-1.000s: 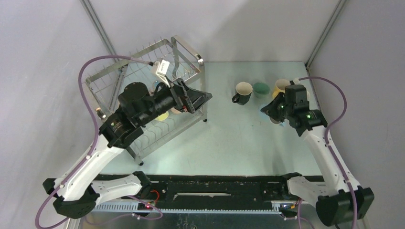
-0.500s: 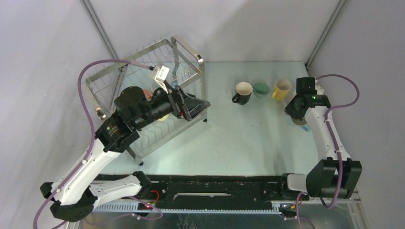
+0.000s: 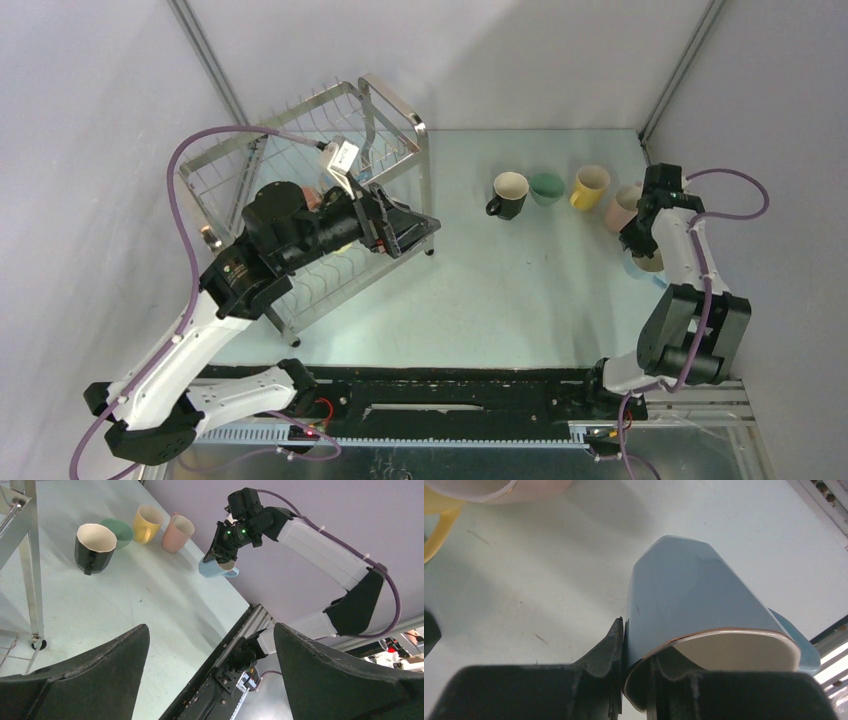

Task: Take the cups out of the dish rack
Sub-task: Place the cup at the center of the board.

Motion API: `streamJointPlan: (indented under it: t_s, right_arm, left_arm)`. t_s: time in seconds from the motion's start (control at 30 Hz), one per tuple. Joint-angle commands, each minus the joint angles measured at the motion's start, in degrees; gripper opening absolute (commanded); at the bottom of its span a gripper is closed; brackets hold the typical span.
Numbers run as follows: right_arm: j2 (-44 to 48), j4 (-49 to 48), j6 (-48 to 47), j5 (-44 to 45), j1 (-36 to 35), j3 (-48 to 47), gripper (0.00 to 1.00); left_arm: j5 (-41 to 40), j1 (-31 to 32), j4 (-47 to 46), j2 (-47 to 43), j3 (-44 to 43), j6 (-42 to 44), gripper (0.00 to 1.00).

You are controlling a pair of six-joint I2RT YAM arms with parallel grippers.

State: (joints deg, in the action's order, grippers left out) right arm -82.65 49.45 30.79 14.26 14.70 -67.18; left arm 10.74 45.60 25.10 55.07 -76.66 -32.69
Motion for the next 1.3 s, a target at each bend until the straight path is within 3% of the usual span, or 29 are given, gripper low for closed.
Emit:
streamJointPlan:
  t_s: [0.0,0.37,0.87,1.27]
  right_arm:
    - [-2.69,-5.2,-1.16,0.16,2.15,-3.15,0.0]
    - [-9.45,-7.84,-1.93,-3.07,5.69,-3.15,0.0]
    - [-10.34,-9.05,-2.7,-4.88,6.0,-3.48,0.42]
    - [-5.13,-5.72,-3.95,-5.21,6.04,-5.56,0.56]
  left_arm:
    - [0.34,0.34,1.25,-0.27,-1.05,0.97,1.0]
    - [-0.79,0.42,3.0,0.03,-1.09,1.01,1.0]
    - [-0.57,0.61,3.72,1.79,-1.37,2.01,1.0]
    - [-1.31,0.69,4.79,1.9,-0.65,3.84,1.0]
